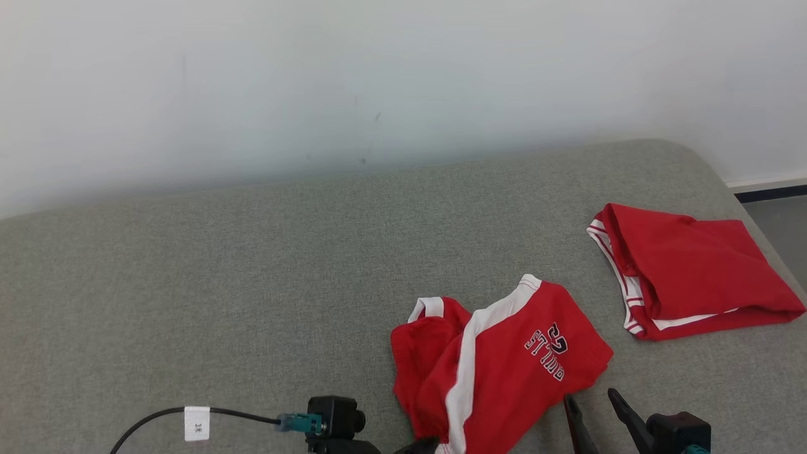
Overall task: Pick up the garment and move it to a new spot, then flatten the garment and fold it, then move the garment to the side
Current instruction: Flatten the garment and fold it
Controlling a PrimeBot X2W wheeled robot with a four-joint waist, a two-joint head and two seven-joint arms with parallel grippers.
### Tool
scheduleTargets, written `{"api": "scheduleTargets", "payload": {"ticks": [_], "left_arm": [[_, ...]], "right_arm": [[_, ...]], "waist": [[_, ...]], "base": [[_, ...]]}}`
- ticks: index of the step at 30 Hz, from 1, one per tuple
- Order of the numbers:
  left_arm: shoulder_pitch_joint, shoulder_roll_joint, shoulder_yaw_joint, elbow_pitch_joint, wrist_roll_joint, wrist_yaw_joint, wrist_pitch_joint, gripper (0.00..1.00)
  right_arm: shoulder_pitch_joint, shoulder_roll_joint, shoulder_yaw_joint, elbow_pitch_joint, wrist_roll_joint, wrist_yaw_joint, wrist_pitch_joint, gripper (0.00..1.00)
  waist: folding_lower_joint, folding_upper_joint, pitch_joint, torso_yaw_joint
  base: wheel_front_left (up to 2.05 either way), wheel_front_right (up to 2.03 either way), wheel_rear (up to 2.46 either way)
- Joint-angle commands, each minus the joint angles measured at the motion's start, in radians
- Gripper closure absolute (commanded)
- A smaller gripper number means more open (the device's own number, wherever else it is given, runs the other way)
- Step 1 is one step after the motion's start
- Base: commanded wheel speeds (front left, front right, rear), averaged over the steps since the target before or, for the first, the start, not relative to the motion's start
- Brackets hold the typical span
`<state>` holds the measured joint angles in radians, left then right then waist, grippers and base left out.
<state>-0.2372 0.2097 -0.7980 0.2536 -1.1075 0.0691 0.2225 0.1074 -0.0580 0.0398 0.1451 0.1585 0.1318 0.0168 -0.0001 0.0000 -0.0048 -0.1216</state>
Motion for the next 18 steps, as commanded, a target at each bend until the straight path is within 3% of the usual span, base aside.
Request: {"api": "scheduleTargets", "payload": {"ticks": [1, 7, 12, 13, 14, 15, 16, 18], "left_arm": [[-0.019, -0.007, 0.005, 0.006, 0.017, -0.015, -0.029, 1.00], [-0.058, 0.008, 0.049, -0.004, 0.077, -0.020, -0.152, 1.00], [-0.041, 0.033, 0.033, 0.000, 0.070, 0.025, -0.084, 1.00], [-0.033, 0.033, 0.025, -0.001, 0.060, 0.033, -0.060, 0.69], [-0.026, 0.029, 0.020, -0.008, 0.046, 0.033, -0.040, 0.24], [-0.020, 0.023, 0.016, -0.016, 0.030, 0.031, -0.022, 0.08], [-0.013, 0.018, 0.014, -0.025, 0.013, 0.027, -0.006, 0.00], [-0.006, 0.015, 0.007, -0.036, 0.000, 0.027, 0.019, 0.00]], "right_arm": [[-0.001, 0.000, 0.001, -0.001, -0.002, -0.002, -0.005, 0.00], [0.003, 0.000, -0.005, 0.000, -0.001, -0.002, -0.009, 0.00], [0.011, 0.001, -0.011, 0.005, 0.002, -0.002, -0.008, 0.00], [0.011, 0.002, -0.011, 0.005, 0.003, -0.002, -0.009, 0.00], [0.011, 0.002, -0.011, 0.005, 0.003, -0.002, -0.009, 0.00], [0.010, 0.002, -0.011, 0.005, 0.003, -0.002, -0.009, 0.00], [0.009, 0.003, -0.011, 0.005, 0.003, -0.002, -0.009, 0.00], [0.008, 0.003, -0.010, 0.005, 0.003, -0.002, -0.010, 0.00]], "waist": [[0.0001, 0.0000, 0.000, 0.001], [0.0001, 0.0000, -0.002, 0.005], [0.0001, 0.0000, -0.005, 0.013], [0.0001, 0.0000, -0.005, 0.015], [0.0001, 0.0000, -0.005, 0.017], [0.0001, 0.0000, -0.004, 0.019], [0.0001, 0.0000, -0.004, 0.020], [0.0001, 0.0000, -0.003, 0.023]], "base": [[0.00, 0.00, 0.00], [0.00, 0.00, 0.00], [0.00, 0.00, 0.00], [0.00, 0.00, 0.00], [0.00, 0.00, 0.00], [0.00, 0.00, 0.00], [0.00, 0.00, 0.00], [0.00, 0.00, 0.00]]}}
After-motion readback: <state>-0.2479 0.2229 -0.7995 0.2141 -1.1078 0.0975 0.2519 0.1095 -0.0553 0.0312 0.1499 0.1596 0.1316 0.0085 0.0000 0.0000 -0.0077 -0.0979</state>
